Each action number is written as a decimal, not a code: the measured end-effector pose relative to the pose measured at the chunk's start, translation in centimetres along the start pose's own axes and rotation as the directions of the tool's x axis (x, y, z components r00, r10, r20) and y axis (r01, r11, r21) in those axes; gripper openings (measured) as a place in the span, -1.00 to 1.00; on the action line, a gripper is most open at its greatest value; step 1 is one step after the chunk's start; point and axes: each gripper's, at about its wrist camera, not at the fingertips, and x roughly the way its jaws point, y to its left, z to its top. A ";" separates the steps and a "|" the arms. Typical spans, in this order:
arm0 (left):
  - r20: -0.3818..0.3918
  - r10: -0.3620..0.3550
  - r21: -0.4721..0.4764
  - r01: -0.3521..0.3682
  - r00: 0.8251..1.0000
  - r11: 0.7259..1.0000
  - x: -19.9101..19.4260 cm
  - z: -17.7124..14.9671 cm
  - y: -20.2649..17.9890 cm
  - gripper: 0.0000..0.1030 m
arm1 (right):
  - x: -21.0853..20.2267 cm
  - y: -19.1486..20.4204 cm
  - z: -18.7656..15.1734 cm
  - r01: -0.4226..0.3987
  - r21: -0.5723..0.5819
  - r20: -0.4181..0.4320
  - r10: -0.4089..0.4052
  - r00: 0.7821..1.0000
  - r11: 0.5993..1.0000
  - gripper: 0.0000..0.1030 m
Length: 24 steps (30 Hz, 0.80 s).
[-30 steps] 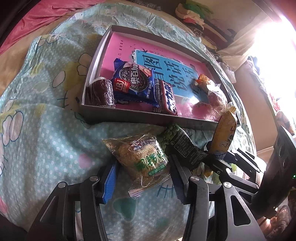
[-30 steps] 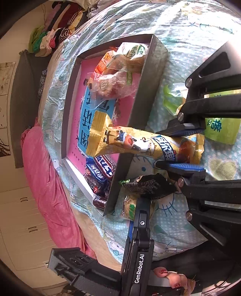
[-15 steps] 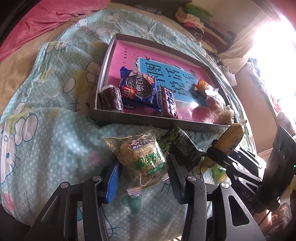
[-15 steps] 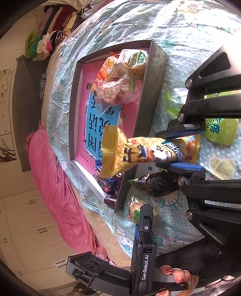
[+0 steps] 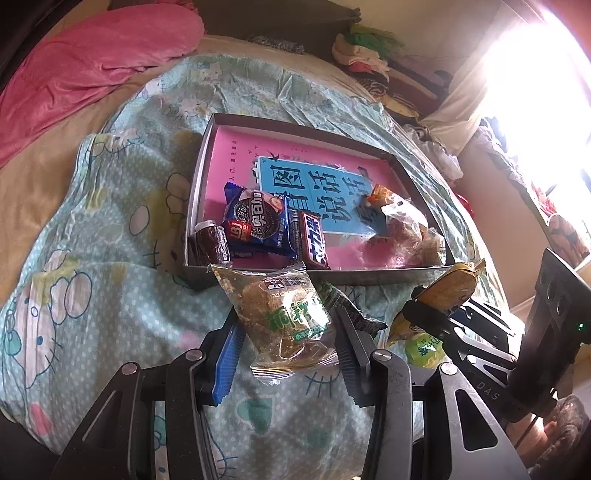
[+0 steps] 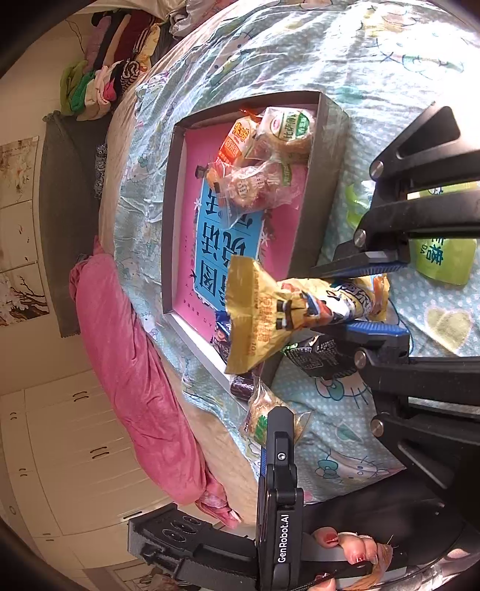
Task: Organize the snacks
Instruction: 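Lift the pastry bag with left while right lifts the yellow snack bar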
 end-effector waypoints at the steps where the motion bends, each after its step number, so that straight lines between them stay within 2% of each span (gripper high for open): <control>1: -0.004 0.004 0.002 -0.004 1.000 1.000 0.1 0.1 0.0 -0.06 | -0.1 -0.1 0.0 0.002 0.002 0.003 -0.002 1.000 1.000 -0.59; 14: 0.065 0.009 0.017 -0.010 0.998 1.000 -1.0 1.4 -0.5 -0.07 | -2.0 -1.6 0.9 0.005 0.047 0.094 -0.010 0.996 0.999 -0.59; 24: 0.097 0.031 0.015 -0.032 0.995 0.999 -0.2 3.2 -0.6 -0.07 | -2.6 -2.9 1.8 0.017 0.077 0.134 -0.027 0.991 0.997 -0.59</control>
